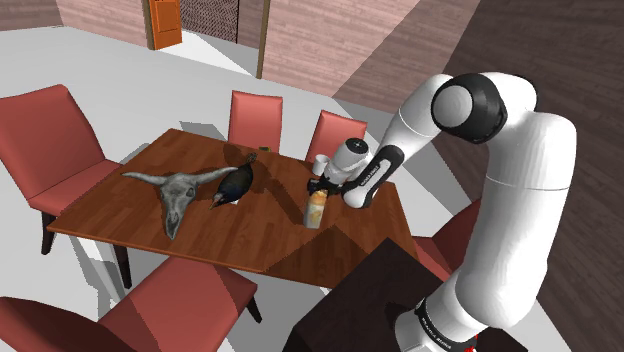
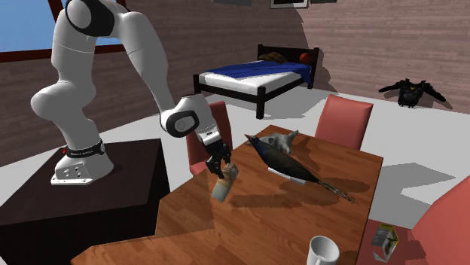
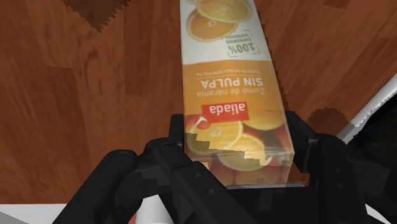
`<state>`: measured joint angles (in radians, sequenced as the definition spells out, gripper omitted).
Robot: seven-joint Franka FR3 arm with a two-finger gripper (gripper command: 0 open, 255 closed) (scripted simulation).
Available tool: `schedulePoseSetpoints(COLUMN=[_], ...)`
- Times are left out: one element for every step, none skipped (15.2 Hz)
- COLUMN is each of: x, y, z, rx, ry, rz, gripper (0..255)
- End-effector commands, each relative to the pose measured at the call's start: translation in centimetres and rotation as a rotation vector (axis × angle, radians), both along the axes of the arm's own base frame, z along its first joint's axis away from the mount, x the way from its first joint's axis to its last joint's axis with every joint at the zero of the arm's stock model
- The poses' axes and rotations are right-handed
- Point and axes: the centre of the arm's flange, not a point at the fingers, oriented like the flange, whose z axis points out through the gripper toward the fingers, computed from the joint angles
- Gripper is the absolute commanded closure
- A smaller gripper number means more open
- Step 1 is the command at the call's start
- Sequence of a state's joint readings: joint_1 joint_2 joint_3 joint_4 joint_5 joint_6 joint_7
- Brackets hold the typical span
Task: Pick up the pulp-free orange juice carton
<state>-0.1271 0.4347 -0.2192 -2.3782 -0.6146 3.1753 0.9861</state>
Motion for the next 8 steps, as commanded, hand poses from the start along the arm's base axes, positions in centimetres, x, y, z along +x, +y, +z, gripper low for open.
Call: schedulePoseSetpoints(x=[-0.1,-0.1,-0.1,-0.1,-0.1,-0.1,-0.1,-0.1], y=[0.0,0.0,0.0,0.0,0.0,0.0,0.0,0.0], z=[1.2,1.7,2.3,2.8,3.3,3.8,3.9,3.9], rx=[0.0,0.0,0.0,0.0,0.0,0.0,0.0,0.0], ry=[-0.001,-0.001,-0.001,-0.001,-0.001,-0.001,-0.001,-0.001], rz=[0.0,0.0,0.0,0.0,0.0,0.0,0.0,0.0], gripper=[255,255,255,255,255,255,255,255])
